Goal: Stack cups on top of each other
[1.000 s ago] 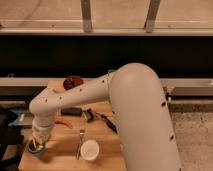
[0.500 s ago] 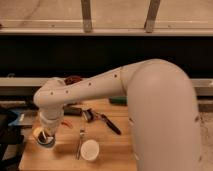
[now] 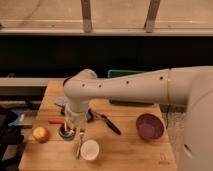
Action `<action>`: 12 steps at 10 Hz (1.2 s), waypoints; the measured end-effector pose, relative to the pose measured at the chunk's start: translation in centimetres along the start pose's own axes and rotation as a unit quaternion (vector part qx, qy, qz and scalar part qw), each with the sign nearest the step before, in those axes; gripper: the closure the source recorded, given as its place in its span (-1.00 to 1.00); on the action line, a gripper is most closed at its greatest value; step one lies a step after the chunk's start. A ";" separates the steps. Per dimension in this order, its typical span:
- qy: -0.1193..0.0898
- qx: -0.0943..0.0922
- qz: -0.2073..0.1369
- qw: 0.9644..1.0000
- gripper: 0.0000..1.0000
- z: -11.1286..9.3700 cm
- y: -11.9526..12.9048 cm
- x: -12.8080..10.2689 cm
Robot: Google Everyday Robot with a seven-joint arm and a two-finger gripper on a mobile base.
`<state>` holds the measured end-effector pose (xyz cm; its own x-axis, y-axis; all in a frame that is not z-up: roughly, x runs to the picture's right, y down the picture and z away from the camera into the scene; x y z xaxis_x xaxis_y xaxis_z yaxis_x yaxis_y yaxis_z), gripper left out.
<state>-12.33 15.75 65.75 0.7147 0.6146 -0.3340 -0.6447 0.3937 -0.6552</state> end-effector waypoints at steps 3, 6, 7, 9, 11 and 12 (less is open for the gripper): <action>0.006 0.023 0.065 0.998 1.00 -4.6 -2.7 4.3; 0.016 0.028 0.133 0.991 1.00 -6.2 -4.5 9.1; 0.017 0.023 0.156 0.987 1.00 -5.7 -4.9 10.5; 0.018 0.014 0.171 0.985 1.00 -4.3 -4.7 11.6; 0.020 0.006 0.172 0.985 1.00 -3.0 -3.8 11.4; 0.020 0.003 0.169 0.985 1.00 -2.4 -3.3 11.1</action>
<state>-1.58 19.64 62.58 0.4684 0.6836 -0.5598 -0.8496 0.1747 -0.4976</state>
